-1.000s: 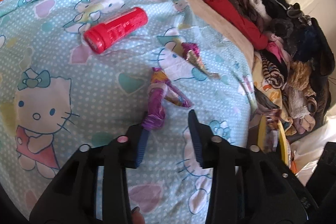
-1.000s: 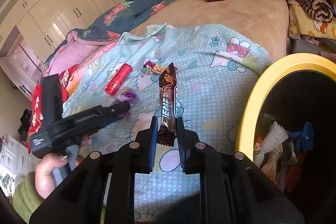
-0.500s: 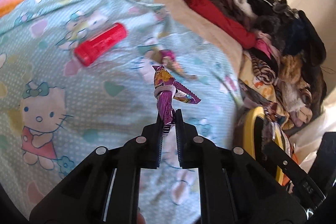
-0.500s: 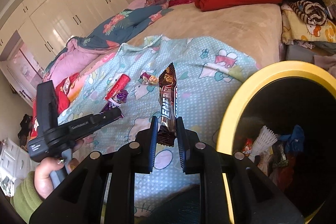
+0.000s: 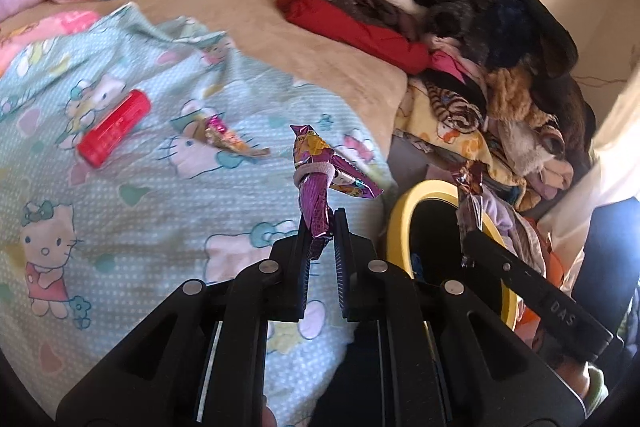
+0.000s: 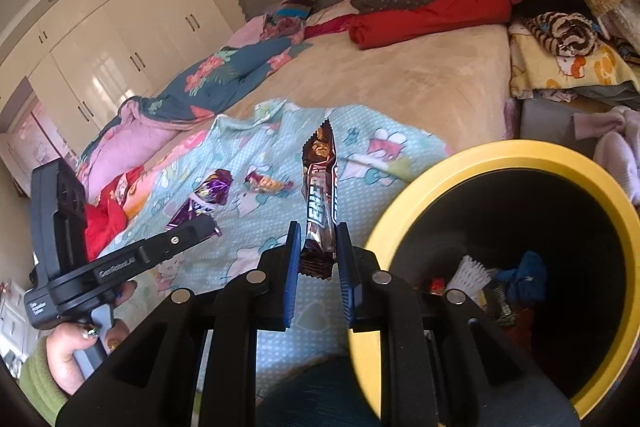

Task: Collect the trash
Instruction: 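Carry the purple wrapper and brown candy bar over the bin with both tools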

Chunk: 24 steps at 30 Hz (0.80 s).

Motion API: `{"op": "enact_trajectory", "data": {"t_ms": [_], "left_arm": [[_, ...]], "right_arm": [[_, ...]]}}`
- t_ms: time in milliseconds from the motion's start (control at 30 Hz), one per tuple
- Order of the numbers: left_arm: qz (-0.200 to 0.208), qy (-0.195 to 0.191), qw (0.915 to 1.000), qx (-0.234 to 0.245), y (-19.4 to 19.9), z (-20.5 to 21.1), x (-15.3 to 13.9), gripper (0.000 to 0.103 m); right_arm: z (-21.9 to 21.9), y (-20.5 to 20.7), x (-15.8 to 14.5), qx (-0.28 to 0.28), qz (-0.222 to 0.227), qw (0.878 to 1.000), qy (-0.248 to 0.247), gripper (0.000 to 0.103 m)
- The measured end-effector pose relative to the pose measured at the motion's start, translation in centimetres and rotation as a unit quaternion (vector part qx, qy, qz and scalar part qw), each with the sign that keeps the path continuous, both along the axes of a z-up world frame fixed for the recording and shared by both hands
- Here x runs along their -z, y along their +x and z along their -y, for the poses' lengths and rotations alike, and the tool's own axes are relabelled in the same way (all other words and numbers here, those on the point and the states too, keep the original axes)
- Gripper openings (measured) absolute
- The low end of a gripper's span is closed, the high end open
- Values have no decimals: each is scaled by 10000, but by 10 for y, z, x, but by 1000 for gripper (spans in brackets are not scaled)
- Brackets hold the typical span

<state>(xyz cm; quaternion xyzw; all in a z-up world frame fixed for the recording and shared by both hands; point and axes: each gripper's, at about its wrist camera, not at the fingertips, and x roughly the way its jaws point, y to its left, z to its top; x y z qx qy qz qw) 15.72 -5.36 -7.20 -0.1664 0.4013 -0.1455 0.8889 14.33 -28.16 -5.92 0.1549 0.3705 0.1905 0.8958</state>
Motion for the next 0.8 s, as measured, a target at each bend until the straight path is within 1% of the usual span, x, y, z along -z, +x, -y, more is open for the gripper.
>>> {"op": "enact_trajectory", "data": {"t_ms": [300,800], "left_arm": [[167,107,9993,320,-8,25,-15,6],[339,231,9963,753,-18,57,-24,6]], "right_arm": [[30,-5,-3,273,83,9996,5,18],[66,-9,-12,672,249,9974,-45,18]]}}
